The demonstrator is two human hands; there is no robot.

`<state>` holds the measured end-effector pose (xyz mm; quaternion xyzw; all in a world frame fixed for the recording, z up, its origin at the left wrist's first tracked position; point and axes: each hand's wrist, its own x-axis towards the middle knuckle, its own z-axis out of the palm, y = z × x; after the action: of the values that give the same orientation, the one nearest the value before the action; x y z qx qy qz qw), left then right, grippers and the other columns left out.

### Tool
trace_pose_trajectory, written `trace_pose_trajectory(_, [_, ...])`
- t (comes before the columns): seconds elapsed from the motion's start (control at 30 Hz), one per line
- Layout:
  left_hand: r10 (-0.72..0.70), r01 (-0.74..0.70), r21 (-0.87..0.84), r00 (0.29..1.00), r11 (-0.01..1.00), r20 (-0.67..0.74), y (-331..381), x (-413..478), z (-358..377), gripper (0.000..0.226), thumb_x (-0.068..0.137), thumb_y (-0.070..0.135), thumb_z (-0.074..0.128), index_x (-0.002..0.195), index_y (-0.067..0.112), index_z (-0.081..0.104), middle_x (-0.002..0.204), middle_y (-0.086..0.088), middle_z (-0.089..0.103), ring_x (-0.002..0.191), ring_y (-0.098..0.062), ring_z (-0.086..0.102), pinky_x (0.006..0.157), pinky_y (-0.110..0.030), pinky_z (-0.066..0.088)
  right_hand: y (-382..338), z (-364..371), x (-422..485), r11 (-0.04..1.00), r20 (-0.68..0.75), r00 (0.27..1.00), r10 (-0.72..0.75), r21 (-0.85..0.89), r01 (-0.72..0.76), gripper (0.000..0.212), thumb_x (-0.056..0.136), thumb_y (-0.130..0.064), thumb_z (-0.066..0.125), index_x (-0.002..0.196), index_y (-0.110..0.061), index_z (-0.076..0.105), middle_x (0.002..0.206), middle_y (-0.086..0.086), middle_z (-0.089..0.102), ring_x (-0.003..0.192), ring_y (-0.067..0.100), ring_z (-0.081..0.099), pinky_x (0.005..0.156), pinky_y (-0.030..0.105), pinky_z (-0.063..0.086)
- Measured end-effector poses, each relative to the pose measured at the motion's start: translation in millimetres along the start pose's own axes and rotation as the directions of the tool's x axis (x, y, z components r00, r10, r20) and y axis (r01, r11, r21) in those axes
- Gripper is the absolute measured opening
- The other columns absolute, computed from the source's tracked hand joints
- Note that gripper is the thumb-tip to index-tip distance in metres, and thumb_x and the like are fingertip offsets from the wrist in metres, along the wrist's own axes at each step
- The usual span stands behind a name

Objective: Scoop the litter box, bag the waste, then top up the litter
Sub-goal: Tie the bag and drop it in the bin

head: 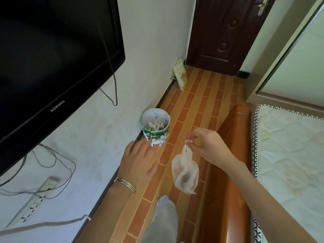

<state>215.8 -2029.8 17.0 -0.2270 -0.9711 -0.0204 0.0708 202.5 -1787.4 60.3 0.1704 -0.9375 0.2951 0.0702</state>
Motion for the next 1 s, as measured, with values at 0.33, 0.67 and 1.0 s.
trace_pose_trajectory(0.33, [-0.042, 0.039, -0.097, 0.999, 0.995, -0.024, -36.2, 134.9, 15.2, 0.047, 0.083, 0.044, 0.034, 0.108, 0.023, 0.067, 0.114, -0.001, 0.066, 0.107, -0.026, 0.061, 0.094, -0.05, 0.046, 59.0, -8.9, 114.0, 1.0, 0.044, 0.999, -0.002, -0.019, 0.003, 0.012, 0.08, -0.018, 0.07, 0.09, -0.021, 0.066, 0.083, -0.011, 0.064, 0.074, 0.003, 0.059, 0.067, 0.025, 0.052])
trace_pose_trajectory(0.67, [-0.067, 0.065, -0.054, 0.997, 0.996, -0.026, -74.7, 221.6, 46.0, 0.042, 0.08, 0.047, 0.056, 0.116, 0.027, 0.062, 0.124, 0.001, 0.061, 0.119, -0.025, 0.053, 0.101, -0.049, 0.04, 112.4, -12.9, 221.9, 0.999, 0.073, 0.997, -0.023, -0.026, 0.025, 0.012, 0.081, -0.019, 0.068, 0.092, -0.022, 0.065, 0.086, -0.013, 0.063, 0.077, 0.001, 0.058, 0.068, 0.022, 0.05])
trace_pose_trajectory(1.0, [-0.25, 0.249, -0.067, 0.968, 0.966, -0.006, -82.9, 298.2, 82.4, 0.045, 0.077, 0.046, 0.062, 0.117, 0.026, 0.061, 0.12, 0.0, 0.062, 0.115, -0.026, 0.056, 0.098, -0.047, 0.044, 186.6, 8.4, 315.3, 0.987, 0.234, 0.962, -0.143, 0.104, 0.121, 0.01, 0.08, -0.018, 0.067, 0.09, -0.021, 0.066, 0.088, -0.008, 0.067, 0.076, 0.008, 0.062, 0.068, 0.032, 0.054])
